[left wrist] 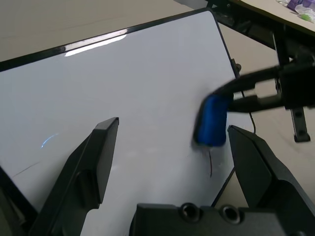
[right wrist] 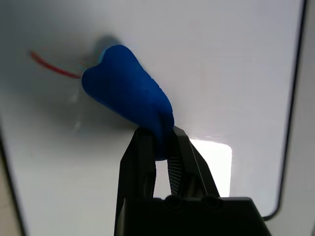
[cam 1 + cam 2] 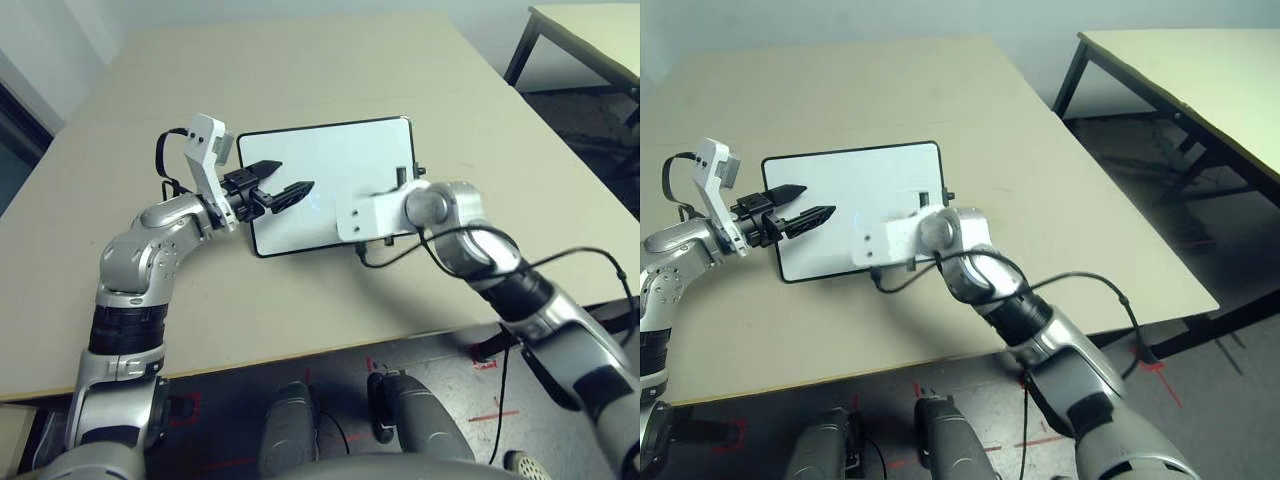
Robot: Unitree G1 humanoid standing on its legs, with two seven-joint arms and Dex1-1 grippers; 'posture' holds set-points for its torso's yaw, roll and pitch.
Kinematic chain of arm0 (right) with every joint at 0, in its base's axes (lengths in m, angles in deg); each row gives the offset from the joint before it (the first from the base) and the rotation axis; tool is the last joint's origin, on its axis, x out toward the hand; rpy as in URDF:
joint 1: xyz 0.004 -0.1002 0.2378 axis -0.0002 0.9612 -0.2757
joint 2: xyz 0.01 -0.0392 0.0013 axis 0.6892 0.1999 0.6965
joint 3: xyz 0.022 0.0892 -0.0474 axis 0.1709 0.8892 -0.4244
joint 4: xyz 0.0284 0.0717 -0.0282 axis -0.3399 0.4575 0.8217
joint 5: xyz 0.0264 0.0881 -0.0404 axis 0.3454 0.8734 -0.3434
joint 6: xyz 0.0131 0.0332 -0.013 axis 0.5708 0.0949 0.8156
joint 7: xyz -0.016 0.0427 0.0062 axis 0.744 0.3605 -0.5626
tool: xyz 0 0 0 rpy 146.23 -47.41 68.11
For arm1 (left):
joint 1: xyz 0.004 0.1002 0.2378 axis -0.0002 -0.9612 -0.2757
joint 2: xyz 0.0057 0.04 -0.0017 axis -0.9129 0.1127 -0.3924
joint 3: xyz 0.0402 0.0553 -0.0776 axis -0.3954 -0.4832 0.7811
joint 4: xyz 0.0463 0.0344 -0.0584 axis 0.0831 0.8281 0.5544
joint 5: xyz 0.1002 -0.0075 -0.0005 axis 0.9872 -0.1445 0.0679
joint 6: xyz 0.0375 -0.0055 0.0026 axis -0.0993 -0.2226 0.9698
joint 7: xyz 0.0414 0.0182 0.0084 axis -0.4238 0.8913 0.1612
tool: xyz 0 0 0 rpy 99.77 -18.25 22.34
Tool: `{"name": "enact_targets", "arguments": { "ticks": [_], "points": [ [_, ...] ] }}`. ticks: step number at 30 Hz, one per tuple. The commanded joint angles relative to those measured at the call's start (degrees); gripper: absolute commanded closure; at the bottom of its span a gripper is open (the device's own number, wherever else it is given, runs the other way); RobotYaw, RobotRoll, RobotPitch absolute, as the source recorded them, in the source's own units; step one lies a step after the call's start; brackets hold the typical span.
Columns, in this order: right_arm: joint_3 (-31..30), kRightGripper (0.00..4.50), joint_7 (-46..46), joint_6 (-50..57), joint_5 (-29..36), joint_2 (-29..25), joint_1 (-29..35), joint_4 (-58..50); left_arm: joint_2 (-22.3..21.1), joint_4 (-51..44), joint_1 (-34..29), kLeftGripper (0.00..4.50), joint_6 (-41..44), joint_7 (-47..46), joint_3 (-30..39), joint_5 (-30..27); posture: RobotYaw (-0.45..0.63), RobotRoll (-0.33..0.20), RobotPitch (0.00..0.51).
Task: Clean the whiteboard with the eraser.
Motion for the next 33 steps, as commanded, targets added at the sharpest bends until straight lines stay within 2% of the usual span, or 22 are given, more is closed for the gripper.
{"name": "enact_targets", "arguments": {
  "ticks": [1, 6, 10, 12, 17, 20, 23, 29, 33],
  "points": [
    [0.09, 4.19, -0.71, -0.45, 0.0, -0.41, 0.75, 1.02, -0.38, -0.17, -0.3, 0.0, -0.1, 0.08, -0.01, 0.13, -0.05, 0.0, 0.139],
    [-3.14, 4.19, 4.85, -0.23, -1.22, -4.43, 8.1, -9.4, -0.33, -0.37, -0.38, 0.0, -0.06, -0.11, 0.12, 0.06, -0.05, 0.0, 0.139],
    [-3.74, 4.19, 6.55, -0.9, -2.19, -6.29, 10.92, -11.76, -0.39, -0.43, -0.45, 0.0, -0.06, -0.17, 0.24, 0.02, -0.05, 0.0, 0.139],
    [-3.56, 4.19, 6.48, -0.82, -2.31, -5.96, 10.62, -11.2, -0.39, -0.44, -0.44, 0.0, -0.03, -0.21, 0.24, 0.02, -0.05, 0.0, 0.139],
    [-0.5, 4.19, 1.75, -0.34, -0.98, -0.35, 3.35, -2.91, -0.52, -0.34, -0.3, 0.0, -0.15, -0.15, 0.28, 0.07, -0.05, 0.0, 0.136],
    [0.22, 4.19, 0.16, -0.4, 0.11, 2.03, 1.07, -0.64, -0.48, -0.29, -0.2, 0.0, -0.33, -0.2, 0.32, 0.12, -0.04, 0.0, 0.135],
    [-1.15, 4.19, 1.03, -0.85, -0.09, 1.74, 2.76, -1.92, -0.42, -0.38, -0.25, 0.0, -0.41, -0.31, 0.34, 0.14, -0.04, 0.0, 0.134],
    [-3.86, 4.19, 5.9, -1.68, -1.48, -2.74, 9.63, -8.83, -0.62, -1.0, -0.84, 0.0, -0.23, -0.52, 0.71, -0.11, -0.03, 0.0, 0.136],
    [-3.09, 4.19, 5.69, -1.58, -1.83, -2.82, 8.96, -7.34, -0.64, -1.01, -0.84, 0.0, -0.17, -0.6, 0.73, -0.13, -0.03, 0.0, 0.138]
  ]
}}
